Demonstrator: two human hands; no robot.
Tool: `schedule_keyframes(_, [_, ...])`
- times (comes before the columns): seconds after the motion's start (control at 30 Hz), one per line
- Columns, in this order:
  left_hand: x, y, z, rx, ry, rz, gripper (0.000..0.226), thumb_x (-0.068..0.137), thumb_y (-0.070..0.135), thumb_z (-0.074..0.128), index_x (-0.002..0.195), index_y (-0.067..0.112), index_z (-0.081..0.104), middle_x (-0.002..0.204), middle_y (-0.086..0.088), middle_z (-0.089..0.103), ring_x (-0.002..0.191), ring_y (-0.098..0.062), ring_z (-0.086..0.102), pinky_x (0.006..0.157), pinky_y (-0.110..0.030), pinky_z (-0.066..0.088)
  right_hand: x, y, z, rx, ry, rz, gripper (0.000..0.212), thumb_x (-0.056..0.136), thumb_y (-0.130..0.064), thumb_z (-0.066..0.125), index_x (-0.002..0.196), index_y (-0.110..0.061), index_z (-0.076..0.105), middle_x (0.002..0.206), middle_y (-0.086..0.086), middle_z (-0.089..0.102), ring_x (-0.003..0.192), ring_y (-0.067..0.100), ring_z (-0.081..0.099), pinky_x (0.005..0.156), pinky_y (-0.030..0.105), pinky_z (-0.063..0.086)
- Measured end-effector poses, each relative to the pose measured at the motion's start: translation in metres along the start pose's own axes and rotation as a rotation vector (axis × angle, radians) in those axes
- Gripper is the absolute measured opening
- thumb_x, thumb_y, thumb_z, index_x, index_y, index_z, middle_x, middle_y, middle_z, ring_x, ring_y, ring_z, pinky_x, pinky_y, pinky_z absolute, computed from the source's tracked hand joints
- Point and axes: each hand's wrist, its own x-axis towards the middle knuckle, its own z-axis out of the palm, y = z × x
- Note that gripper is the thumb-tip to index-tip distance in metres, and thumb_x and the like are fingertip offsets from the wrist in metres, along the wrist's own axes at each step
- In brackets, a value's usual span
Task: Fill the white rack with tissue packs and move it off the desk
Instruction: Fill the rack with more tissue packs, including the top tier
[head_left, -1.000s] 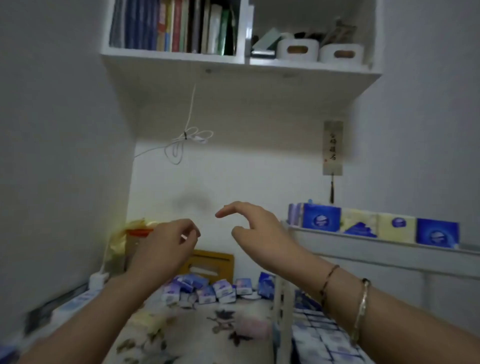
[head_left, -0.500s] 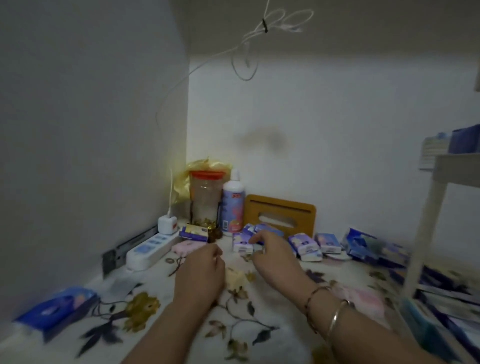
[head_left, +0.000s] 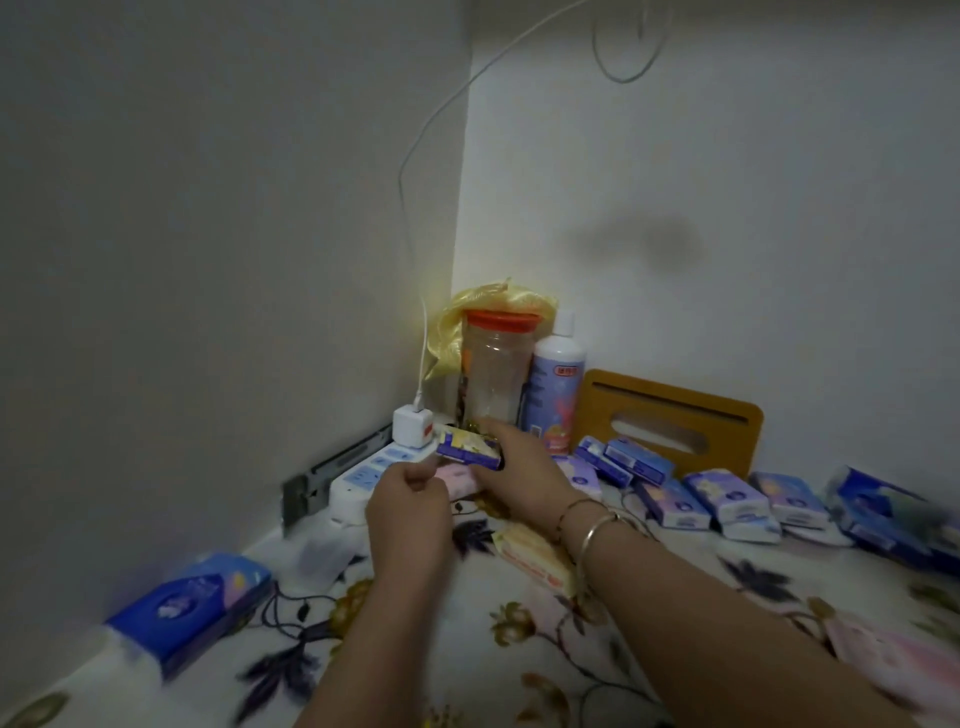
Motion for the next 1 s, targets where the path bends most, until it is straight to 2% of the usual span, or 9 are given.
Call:
schedule_keyframes(0.1, [-0.001, 0.002, 0.0, -0.072, -0.019, -0.015, 0.026, 0.089, 0.008, 0.05, 0.114, 0.01, 0.059, 0.09, 0.003, 0.059, 0.079, -0.01, 0.05, 0.059, -0.016, 0.035, 0.005, 0.001, 0.011, -0.042, 0.035, 0.019, 0.039, 0.084, -0.019, 0.06, 0.123, -0.021, 0.06, 0.12, 0.003, 0.064, 0.11, 0.023, 0.058, 0.091, 0.031, 0.046])
schedule_keyframes(0.2, [-0.004, 0.005, 0.0, -0.122, -0.056, -0.02, 0.038, 0.092, 0.019, 0.056, 0.129, 0.009, 0.05, 0.117, -0.006, 0.059, 0.093, -0.013, 0.05, 0.077, -0.022, 0.036, 0.0, -0.004, 0.003, -0.012, 0.14, 0.0, 0.02, 0.086, -0.022, 0.058, 0.103, -0.021, 0.069, 0.099, 0.001, 0.071, 0.093, 0.02, 0.063, 0.079, 0.035, 0.051])
schedule_keyframes(0.27, [-0.005, 0.007, 0.0, -0.129, -0.061, -0.006, 0.051, 0.09, 0.031, 0.061, 0.134, 0.011, 0.043, 0.122, -0.005, 0.057, 0.096, -0.012, 0.048, 0.081, -0.023, 0.034, -0.011, -0.009, -0.008, 0.149, 0.166, -0.044, 0.019, 0.088, -0.022, 0.06, 0.103, -0.022, 0.071, 0.1, -0.005, 0.072, 0.093, 0.011, 0.064, 0.083, 0.034, 0.053])
schedule_keyframes(0.4, [-0.008, 0.01, 0.005, -0.194, -0.147, 0.046, 0.058, 0.086, 0.042, 0.064, 0.132, 0.017, 0.04, 0.118, 0.006, 0.056, 0.099, -0.01, 0.055, 0.08, -0.024, 0.04, -0.046, -0.027, -0.03, 0.497, -0.003, -0.129, 0.019, 0.089, -0.014, 0.063, 0.098, -0.03, 0.07, 0.093, -0.016, 0.071, 0.088, -0.005, 0.064, 0.079, 0.017, 0.051])
schedule_keyframes(0.53, [-0.012, 0.005, 0.01, -0.224, -0.227, 0.128, 0.055, 0.088, 0.043, 0.059, 0.133, 0.018, 0.039, 0.124, -0.001, 0.059, 0.106, -0.014, 0.06, 0.083, -0.024, 0.047, -0.064, -0.023, -0.042, 0.651, -0.098, -0.046, 0.025, 0.092, -0.006, 0.053, 0.102, -0.019, 0.071, 0.1, -0.006, 0.071, 0.097, 0.004, 0.065, 0.084, 0.017, 0.05])
schedule_keyframes(0.63, [-0.013, 0.006, 0.011, -0.255, -0.234, 0.175, 0.072, 0.09, 0.036, 0.059, 0.148, 0.026, 0.017, 0.14, 0.004, 0.046, 0.121, -0.013, 0.051, 0.094, -0.026, 0.043, -0.058, 0.006, -0.045, 0.298, 0.08, 0.061, 0.029, 0.09, -0.01, 0.051, 0.113, -0.019, 0.065, 0.112, -0.007, 0.062, 0.112, 0.01, 0.054, 0.094, 0.024, 0.042])
schedule_keyframes(0.73, [-0.01, 0.005, 0.013, -0.273, -0.268, 0.22, 0.082, 0.092, 0.03, 0.059, 0.147, 0.046, 0.001, 0.152, 0.005, 0.028, 0.133, -0.018, 0.04, 0.104, -0.042, 0.044, -0.045, 0.039, -0.046, -0.133, -0.007, 0.169, 0.037, 0.093, -0.028, 0.048, 0.129, -0.023, 0.053, 0.131, 0.005, 0.047, 0.124, 0.026, 0.044, 0.104, 0.037, 0.037])
schedule_keyframes(0.87, [-0.007, 0.001, 0.017, -0.105, -0.293, 0.307, 0.063, 0.091, 0.027, 0.06, 0.139, 0.05, 0.026, 0.145, 0.002, 0.037, 0.126, -0.021, 0.045, 0.098, -0.049, 0.048, -0.034, 0.053, -0.044, -0.316, -0.181, 0.259, 0.04, 0.093, -0.038, 0.048, 0.132, -0.027, 0.051, 0.136, 0.012, 0.038, 0.123, 0.035, 0.041, 0.106, 0.041, 0.037])
schedule_keyframes(1.0, [-0.005, -0.004, 0.018, -0.013, -0.256, 0.371, 0.044, 0.086, 0.016, 0.062, 0.116, 0.042, 0.045, 0.121, -0.001, 0.05, 0.108, -0.019, 0.053, 0.095, -0.049, 0.047, -0.039, 0.047, -0.043, -0.318, -0.06, 0.236, 0.013, 0.085, -0.022, 0.058, 0.095, -0.025, 0.05, 0.116, 0.009, 0.049, 0.106, 0.03, 0.05, 0.095, 0.038, 0.043])
